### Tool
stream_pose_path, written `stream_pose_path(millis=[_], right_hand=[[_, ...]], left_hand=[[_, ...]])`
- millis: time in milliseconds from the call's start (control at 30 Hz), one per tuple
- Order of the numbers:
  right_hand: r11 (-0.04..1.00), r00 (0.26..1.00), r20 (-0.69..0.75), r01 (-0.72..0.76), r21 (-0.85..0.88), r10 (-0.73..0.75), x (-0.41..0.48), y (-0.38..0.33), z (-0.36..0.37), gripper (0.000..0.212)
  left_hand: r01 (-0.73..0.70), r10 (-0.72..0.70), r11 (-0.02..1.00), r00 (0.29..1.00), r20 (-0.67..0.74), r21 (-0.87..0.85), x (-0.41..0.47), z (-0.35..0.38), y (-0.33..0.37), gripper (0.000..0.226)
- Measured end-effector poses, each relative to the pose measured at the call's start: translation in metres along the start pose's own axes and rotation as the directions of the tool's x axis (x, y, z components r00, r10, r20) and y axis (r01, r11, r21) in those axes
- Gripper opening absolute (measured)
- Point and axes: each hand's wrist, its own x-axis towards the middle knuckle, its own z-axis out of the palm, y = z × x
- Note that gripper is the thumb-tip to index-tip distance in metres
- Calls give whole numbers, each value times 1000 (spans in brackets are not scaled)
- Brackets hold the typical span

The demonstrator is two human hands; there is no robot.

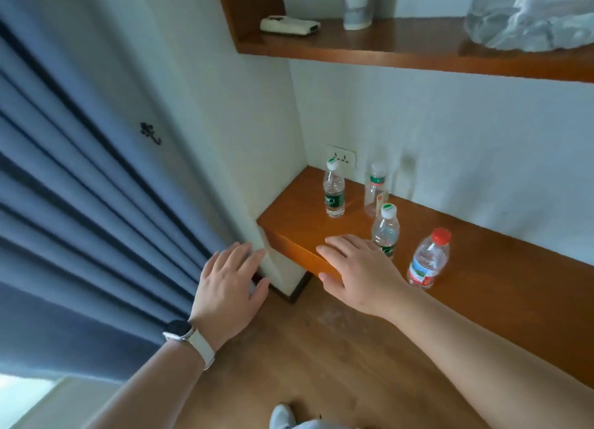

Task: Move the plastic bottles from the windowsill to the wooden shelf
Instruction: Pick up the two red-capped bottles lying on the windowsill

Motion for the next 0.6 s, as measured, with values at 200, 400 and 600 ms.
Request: stream_pose_path(millis=[200, 400, 600], right_hand=[[987, 987, 32, 158, -27, -157, 33, -56, 5, 56], [960, 960, 61, 275, -59, -272, 65, -134, 15, 58], [947, 948, 20, 319, -21, -319, 95, -246, 32, 59]], left_hand=[[158, -158, 987, 983, -97, -1, -56, -9, -53, 55], [287, -286, 958, 943, -173, -19, -117, -12, -118, 51], [403, -404, 914, 888, -220, -52, -194, -17, -206, 52]])
